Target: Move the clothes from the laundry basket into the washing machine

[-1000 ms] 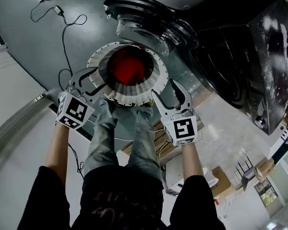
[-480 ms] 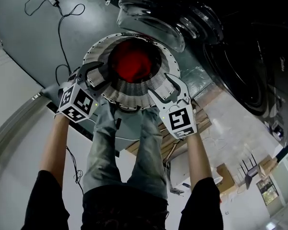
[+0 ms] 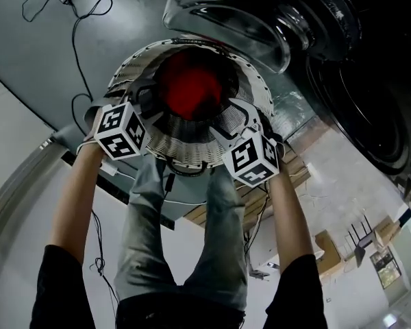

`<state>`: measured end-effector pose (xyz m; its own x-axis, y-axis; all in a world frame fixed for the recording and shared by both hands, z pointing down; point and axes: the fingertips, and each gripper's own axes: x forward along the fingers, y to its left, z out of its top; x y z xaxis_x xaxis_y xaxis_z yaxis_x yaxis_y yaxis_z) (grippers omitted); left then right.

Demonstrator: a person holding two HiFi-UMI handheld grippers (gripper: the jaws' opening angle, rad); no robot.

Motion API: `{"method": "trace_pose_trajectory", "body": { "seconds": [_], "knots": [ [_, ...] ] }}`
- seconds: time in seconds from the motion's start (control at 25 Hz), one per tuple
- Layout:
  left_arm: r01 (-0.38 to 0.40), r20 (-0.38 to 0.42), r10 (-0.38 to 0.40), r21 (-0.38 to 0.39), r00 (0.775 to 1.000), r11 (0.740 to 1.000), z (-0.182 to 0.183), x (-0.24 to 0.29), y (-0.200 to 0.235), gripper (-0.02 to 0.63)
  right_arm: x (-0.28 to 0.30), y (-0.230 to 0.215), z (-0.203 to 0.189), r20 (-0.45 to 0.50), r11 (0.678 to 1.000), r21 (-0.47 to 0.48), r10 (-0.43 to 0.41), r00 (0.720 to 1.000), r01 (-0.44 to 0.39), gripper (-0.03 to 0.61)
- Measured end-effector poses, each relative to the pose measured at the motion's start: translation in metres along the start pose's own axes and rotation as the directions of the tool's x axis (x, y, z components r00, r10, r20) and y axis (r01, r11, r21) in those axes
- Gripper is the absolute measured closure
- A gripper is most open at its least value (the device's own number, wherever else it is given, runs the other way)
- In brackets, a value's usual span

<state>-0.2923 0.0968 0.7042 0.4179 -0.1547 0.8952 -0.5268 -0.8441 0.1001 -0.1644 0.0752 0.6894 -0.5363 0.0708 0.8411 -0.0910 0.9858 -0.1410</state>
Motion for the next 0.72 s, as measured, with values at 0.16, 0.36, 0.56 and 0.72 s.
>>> {"method": "trace_pose_trajectory", "body": {
  "seconds": [0.16,0.36,0.56,0.72],
  "knots": [
    [0.025,-0.039,-0.024,0.037,0.999,0.999,-0.010,0.031,0.000,0.348,0.034,0.001,-0.011,-0.037,0.997,-0.069,0.020,0.999,-0.022,0.267],
    [0.018,-0.035,-0.018,0.015,0.999,1.000,-0.007,0.065,0.004,0.339,0.076,0.000,-0.028,-0.068,0.993,-0.102,0.046,0.997,-0.053,0.259],
    [0.053,-0.075,-0.047,0.080,0.996,0.995,-0.015,0.102,0.001,0.333,0.113,-0.002,-0.054,-0.112,0.987,-0.143,0.054,0.992,-0.070,0.256],
    [0.088,-0.116,-0.074,0.123,0.991,0.988,-0.026,0.132,-0.003,0.326,0.141,-0.005,-0.074,-0.153,0.983,-0.158,0.065,0.986,-0.089,0.253]
  ]
}}
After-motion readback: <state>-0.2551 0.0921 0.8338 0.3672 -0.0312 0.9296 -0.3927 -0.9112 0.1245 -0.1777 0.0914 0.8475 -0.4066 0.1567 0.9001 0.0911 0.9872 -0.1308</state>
